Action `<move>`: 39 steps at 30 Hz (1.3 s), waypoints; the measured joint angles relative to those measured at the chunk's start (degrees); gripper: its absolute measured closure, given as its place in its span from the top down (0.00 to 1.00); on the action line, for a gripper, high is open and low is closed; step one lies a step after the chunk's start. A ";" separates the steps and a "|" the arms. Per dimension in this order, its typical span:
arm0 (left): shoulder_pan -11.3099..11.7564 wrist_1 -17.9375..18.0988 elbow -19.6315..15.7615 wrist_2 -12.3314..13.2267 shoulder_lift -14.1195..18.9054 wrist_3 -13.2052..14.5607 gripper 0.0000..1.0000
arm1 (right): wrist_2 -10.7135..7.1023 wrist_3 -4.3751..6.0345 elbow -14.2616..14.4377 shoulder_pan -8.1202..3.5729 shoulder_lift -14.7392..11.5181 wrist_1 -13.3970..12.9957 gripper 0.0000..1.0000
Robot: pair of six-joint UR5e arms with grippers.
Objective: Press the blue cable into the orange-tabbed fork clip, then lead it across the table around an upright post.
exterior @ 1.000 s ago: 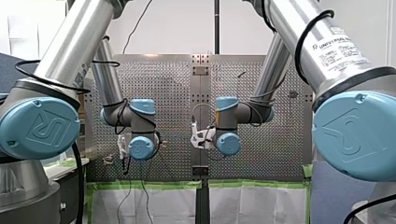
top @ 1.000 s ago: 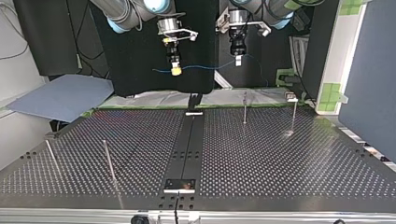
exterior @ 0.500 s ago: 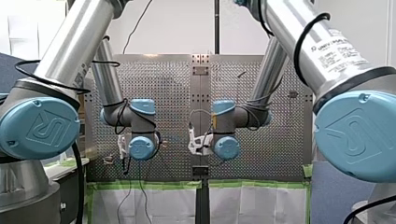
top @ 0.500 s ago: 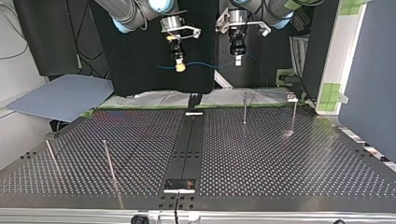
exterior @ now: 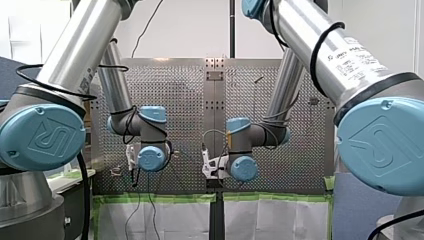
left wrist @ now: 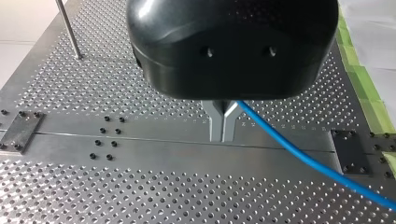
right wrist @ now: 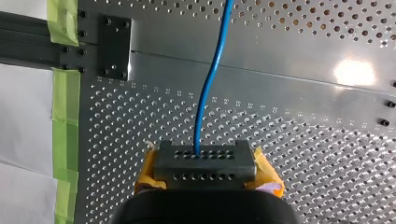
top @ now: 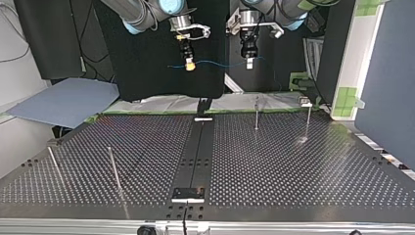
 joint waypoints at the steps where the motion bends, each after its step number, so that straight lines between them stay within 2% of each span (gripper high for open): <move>1: 0.05 -0.06 -0.07 0.05 -0.07 0.06 0.00 | 0.00 0.00 0.00 0.00 0.00 0.00 0.00; 9: 0.41 -1.80 -1.57 2.77 -3.17 0.74 0.00 | 0.00 0.00 0.00 0.00 0.02 0.00 0.00; 15: 0.43 -1.91 -1.64 3.20 -5.82 0.78 0.00 | 0.00 0.00 0.00 0.00 0.02 0.00 0.00; 26: 0.43 -1.93 -1.66 3.24 -6.30 0.78 0.00 | 0.00 0.00 0.00 0.00 0.02 0.00 0.00; 30: 0.65 -1.00 -2.37 4.16 -7.23 -0.02 0.00 | 0.59 -0.04 -0.33 0.35 -0.57 0.59 0.00; 34: 0.22 0.92 -2.80 5.37 -7.30 -1.88 0.00 | 2.32 1.13 -1.39 1.26 -2.31 2.32 0.00; 39: 0.39 3.62 -2.94 5.66 -5.11 -4.60 0.00 | 4.72 3.40 -1.73 1.18 -4.73 4.58 0.00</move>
